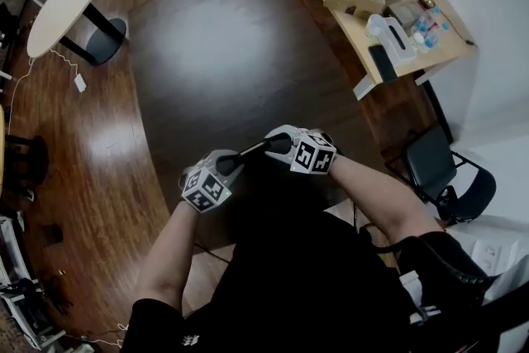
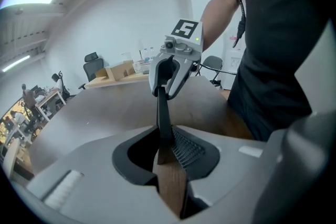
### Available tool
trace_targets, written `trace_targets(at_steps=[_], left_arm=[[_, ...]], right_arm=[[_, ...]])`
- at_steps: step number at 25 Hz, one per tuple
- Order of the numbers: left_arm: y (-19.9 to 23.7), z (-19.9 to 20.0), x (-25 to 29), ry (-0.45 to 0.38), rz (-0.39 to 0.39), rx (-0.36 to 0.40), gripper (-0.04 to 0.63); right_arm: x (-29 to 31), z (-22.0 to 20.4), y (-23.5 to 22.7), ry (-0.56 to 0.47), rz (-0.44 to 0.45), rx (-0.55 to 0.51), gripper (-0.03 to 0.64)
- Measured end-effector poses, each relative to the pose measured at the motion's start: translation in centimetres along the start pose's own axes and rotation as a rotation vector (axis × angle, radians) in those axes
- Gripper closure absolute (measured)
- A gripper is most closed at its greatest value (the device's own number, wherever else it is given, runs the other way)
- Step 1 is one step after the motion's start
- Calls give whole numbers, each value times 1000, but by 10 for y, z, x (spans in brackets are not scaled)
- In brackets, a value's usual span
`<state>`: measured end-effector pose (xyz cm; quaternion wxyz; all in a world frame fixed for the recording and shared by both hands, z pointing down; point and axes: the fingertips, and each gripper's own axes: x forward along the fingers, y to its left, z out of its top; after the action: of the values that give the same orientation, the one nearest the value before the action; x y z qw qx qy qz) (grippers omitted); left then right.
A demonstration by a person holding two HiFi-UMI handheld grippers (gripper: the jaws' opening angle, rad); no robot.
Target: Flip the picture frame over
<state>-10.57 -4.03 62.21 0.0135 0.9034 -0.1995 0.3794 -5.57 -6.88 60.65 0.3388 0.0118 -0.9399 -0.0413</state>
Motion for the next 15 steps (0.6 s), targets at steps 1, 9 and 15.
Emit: trace_targets(at_steps=[1, 9, 15], left_arm=[[-2, 1, -2, -6, -4, -10, 526], [-11, 67, -65, -163, -402, -330, 525], [19, 115, -109, -282, -480, -375, 523]], right_arm=[[-1, 1, 2, 1, 3, -3, 514], [-57, 51, 17, -197, 435, 309, 533], [-101, 116, -11, -384, 481, 312, 545]])
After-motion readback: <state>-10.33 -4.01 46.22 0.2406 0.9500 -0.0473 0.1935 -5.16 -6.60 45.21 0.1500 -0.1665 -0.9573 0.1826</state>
